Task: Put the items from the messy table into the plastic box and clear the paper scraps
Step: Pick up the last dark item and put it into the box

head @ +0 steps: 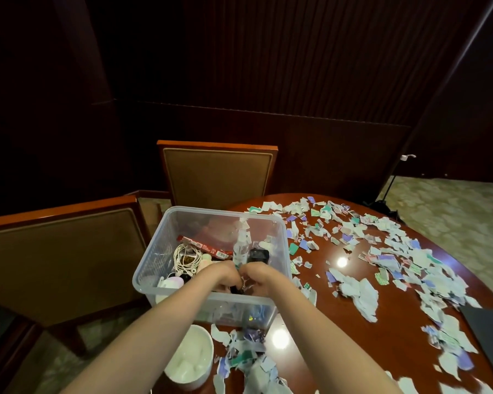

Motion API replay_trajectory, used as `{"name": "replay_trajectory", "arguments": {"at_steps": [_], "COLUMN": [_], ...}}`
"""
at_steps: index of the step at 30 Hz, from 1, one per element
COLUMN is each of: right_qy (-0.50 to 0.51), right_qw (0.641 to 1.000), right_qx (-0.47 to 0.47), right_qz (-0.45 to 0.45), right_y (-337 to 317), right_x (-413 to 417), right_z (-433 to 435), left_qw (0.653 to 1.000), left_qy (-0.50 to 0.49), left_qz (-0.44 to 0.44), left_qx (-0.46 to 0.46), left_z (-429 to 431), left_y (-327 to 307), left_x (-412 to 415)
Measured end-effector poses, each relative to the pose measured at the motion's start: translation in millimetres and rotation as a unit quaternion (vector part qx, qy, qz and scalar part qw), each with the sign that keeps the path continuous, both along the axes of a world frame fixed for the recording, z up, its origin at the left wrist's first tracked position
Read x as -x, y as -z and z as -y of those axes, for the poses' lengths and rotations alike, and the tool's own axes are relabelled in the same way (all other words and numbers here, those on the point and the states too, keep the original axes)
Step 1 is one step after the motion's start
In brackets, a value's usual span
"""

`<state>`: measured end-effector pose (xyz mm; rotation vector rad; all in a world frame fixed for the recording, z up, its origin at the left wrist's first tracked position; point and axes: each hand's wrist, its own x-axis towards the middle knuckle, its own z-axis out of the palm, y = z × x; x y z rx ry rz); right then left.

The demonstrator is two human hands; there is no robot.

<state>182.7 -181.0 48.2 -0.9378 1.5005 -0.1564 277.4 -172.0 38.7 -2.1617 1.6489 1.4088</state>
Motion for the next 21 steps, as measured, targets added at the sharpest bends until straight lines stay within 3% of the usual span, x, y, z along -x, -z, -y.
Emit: {"name": "replay_trajectory", "arguments": {"at_steps": [10, 16, 21], "right_qy": [0.038, 0.115, 0.193], "right_qw": [0.993, 0.983, 0.966], "right_qx": [0.109, 0.143, 0.152], "right_qz": [0.024, 0.025, 0.076], "right_y": [-21.8, -38.9, -46.9], "right_x": [23.8, 33.5, 40.9], "right_z": [-22.8, -40.8, -56.6], "left_qw": [0.997, 0.983, 0.964], "left_qy": [-0.048, -0.078, -0.113], "left_qz": [-0.012, -0.071, -0.128], "left_qx": [0.067, 0.149, 0.202], "left_z": [-14.6, -33.1, -47.4], "left_y": [-27.4, -45.6, -59.7], "left_x": [-8.5, 1.4, 7.6]}}
